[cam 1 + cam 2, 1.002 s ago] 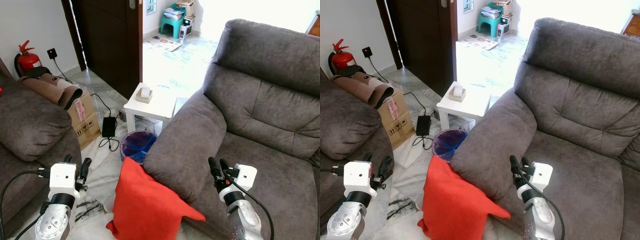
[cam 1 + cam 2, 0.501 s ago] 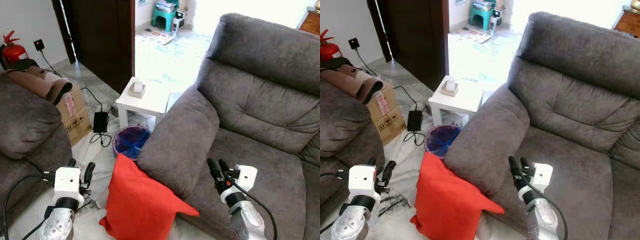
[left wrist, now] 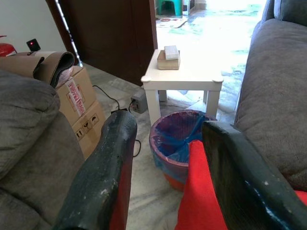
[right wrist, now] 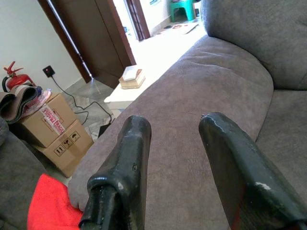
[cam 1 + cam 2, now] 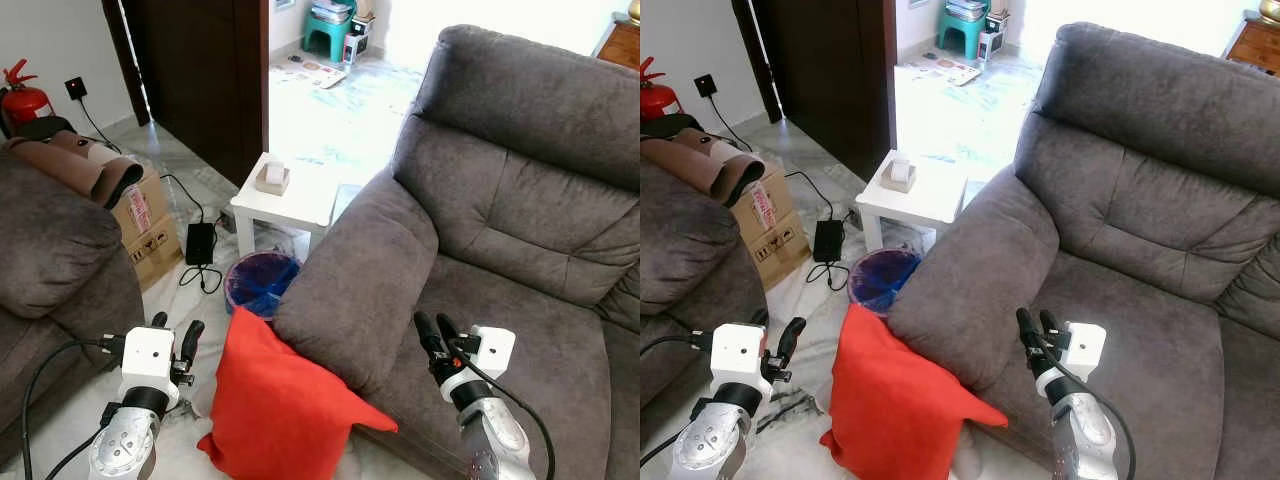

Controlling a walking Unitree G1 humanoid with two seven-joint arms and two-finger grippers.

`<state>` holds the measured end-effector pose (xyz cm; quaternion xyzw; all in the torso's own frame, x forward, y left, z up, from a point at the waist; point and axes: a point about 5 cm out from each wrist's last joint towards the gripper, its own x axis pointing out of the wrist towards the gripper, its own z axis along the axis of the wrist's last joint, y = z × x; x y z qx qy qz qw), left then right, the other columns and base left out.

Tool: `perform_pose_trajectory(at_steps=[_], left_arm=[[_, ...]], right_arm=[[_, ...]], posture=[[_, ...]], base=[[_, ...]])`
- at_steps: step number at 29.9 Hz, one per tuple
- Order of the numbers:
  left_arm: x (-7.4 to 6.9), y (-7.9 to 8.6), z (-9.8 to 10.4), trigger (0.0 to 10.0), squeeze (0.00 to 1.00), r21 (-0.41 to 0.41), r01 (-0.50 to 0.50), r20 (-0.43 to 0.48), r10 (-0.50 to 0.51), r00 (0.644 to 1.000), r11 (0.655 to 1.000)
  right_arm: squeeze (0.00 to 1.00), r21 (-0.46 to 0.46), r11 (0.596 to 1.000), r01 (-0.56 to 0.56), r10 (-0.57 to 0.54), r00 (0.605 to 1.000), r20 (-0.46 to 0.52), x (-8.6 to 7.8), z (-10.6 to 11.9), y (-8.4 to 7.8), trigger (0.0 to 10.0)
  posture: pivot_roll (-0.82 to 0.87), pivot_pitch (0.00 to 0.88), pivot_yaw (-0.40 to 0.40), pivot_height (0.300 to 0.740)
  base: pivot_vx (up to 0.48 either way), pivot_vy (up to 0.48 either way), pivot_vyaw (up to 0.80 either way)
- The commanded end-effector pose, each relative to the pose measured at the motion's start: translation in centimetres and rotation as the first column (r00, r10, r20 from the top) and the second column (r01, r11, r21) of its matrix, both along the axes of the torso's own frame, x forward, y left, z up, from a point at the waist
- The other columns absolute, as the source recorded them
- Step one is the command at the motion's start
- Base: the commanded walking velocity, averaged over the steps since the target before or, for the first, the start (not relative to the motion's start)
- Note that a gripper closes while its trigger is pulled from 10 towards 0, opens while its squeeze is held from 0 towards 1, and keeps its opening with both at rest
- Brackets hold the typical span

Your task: Move the pillow to the sofa from floor

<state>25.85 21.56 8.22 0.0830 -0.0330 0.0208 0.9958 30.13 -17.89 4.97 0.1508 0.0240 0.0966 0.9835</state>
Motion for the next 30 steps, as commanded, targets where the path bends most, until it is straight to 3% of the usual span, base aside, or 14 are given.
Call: perform_pose_trajectory(at_steps=[1, 30], left_arm=[[0.02, -0.22, 0.24, 10.0, 0.00, 0.021, 0.019, -0.005, -0.019, 1.000, 1.000], [-0.18, 0.33, 0.26, 10.0, 0.00, 0.003, -0.030, -0.009, 0.030, 1.000, 1.000]], right_arm=[[0.00, 0.010, 1.000, 0.010, -0.010, 1.000, -0.002, -0.18, -0.07, -0.09, 10.0], [0.00, 0.023, 0.999, 0.023, -0.023, 1.000, -0.002, -0.55, -0.34, 0.49, 10.0]], posture=[[0.15, 0.124, -0.087, 0.740], [0.14, 0.117, -0.056, 0.740]], base=[[0.000, 0.000, 0.00], [0.000, 0.000, 0.00]])
